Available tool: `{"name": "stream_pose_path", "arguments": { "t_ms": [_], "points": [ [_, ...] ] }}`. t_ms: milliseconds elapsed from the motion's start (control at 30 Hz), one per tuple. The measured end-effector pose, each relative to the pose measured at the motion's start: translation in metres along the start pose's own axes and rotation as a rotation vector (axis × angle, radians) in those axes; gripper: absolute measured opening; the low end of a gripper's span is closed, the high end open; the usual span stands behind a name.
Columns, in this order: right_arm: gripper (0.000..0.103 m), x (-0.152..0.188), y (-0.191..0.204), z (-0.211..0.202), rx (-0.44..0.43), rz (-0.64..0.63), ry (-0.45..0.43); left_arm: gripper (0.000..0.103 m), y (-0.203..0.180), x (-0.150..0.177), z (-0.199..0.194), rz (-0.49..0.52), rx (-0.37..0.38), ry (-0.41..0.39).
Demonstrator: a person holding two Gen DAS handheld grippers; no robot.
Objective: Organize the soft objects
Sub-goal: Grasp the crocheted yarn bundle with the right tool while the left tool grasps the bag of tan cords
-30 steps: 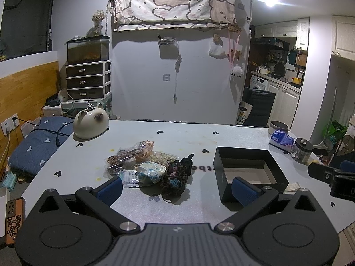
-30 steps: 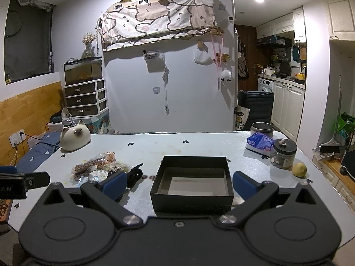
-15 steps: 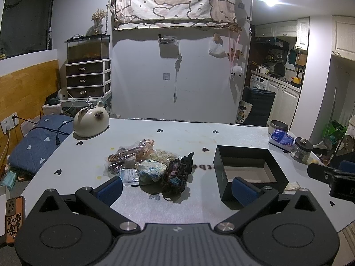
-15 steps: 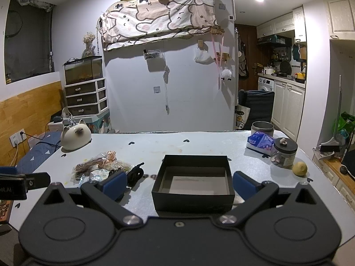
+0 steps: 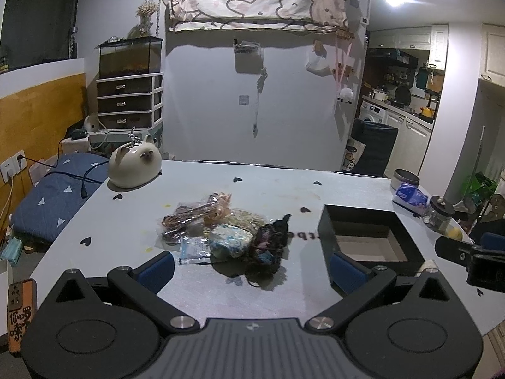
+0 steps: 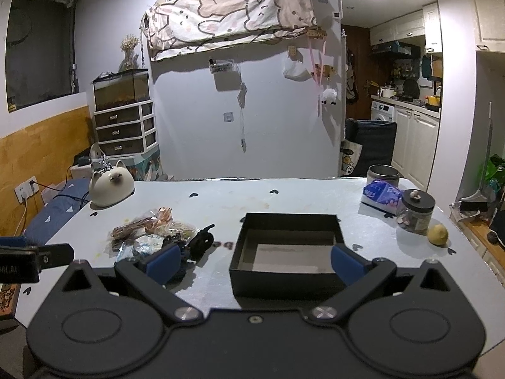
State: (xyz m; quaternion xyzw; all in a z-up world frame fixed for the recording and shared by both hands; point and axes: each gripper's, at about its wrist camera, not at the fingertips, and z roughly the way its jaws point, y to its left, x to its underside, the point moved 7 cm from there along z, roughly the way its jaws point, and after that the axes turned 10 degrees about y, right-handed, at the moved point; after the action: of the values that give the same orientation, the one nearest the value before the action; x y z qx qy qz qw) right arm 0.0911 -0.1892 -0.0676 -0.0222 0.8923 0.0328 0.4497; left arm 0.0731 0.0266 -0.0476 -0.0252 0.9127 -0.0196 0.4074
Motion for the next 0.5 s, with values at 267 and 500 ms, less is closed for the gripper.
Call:
{"name": "stream_pose_path", "arguments": {
  "t_ms": [267, 500],
  "points": [
    [0.103, -0.022, 0.031, 0.032, 0.005, 0.004, 0.013, 0.103, 0.036, -0.026, 0.025, -0.003, -0.002, 0.011],
    [0.103, -0.044, 0.066, 0.067, 0.001, 0.009, 0.019, 0.103, 0.076, -0.057, 0.053, 0.004, -0.006, 0.008]
  ]
}}
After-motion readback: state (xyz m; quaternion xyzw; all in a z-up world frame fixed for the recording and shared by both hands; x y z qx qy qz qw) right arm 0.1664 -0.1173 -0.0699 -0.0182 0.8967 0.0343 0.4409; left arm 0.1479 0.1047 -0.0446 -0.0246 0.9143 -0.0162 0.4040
